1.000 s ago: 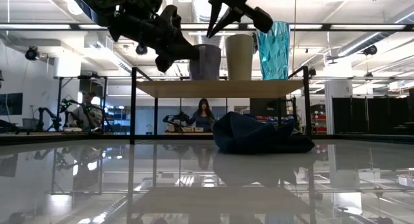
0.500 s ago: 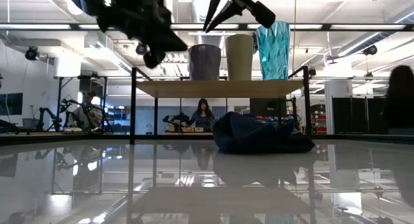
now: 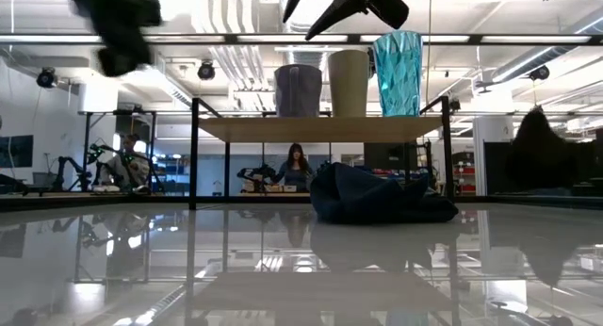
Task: Stack small to large cups/mugs on shelf
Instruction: Put the dark blue mug on the shelf
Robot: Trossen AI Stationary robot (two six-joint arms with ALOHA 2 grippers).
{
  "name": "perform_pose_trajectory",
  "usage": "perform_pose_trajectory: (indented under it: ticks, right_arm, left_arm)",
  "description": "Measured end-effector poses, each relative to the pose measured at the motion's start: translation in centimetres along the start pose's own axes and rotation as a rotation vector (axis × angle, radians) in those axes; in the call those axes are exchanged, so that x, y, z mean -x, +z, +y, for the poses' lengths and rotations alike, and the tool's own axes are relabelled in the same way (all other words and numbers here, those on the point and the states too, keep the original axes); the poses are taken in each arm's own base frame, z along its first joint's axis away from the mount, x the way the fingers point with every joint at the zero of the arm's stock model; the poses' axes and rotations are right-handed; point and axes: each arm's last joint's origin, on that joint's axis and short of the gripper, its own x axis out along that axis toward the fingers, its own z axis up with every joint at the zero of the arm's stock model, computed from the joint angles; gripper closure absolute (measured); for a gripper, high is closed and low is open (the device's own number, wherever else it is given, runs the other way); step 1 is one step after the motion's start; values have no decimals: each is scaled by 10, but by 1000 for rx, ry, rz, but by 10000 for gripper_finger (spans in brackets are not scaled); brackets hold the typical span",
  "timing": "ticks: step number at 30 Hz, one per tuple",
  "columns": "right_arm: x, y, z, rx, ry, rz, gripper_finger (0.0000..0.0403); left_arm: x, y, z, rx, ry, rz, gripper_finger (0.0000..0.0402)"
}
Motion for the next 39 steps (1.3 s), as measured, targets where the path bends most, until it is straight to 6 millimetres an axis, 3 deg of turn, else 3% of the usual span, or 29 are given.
perform_pose_trajectory:
  ticks: [4, 10, 16, 21, 24, 29, 35, 39]
  right_arm:
    - [5, -7, 2, 55, 16, 15, 232]
    - [14, -18, 7, 107, 46, 41, 214]
    - [25, -32, 10, 137, 73, 61, 204]
    - [33, -42, 12, 123, 89, 77, 204]
    - [37, -45, 13, 119, 90, 54, 204]
    - [43, -37, 11, 90, 58, -82, 206]
    - [73, -1, 2, -11, 47, -300, 222]
    - [98, 23, -8, -52, 31, -457, 236]
  left_arm:
    - [27, -37, 1, 45, 82, 155, 372]
    - [50, -73, 4, 256, 183, 283, 359]
    - [69, -95, 4, 336, 147, 236, 330]
    - [71, -101, 4, 331, 123, 244, 326]
    - [61, -90, 5, 312, 121, 235, 326]
    - [35, -56, 3, 262, 83, 122, 326]
    - [17, -14, -4, 172, -3, -120, 326]
    - [-3, 15, 0, 166, 122, -265, 326]
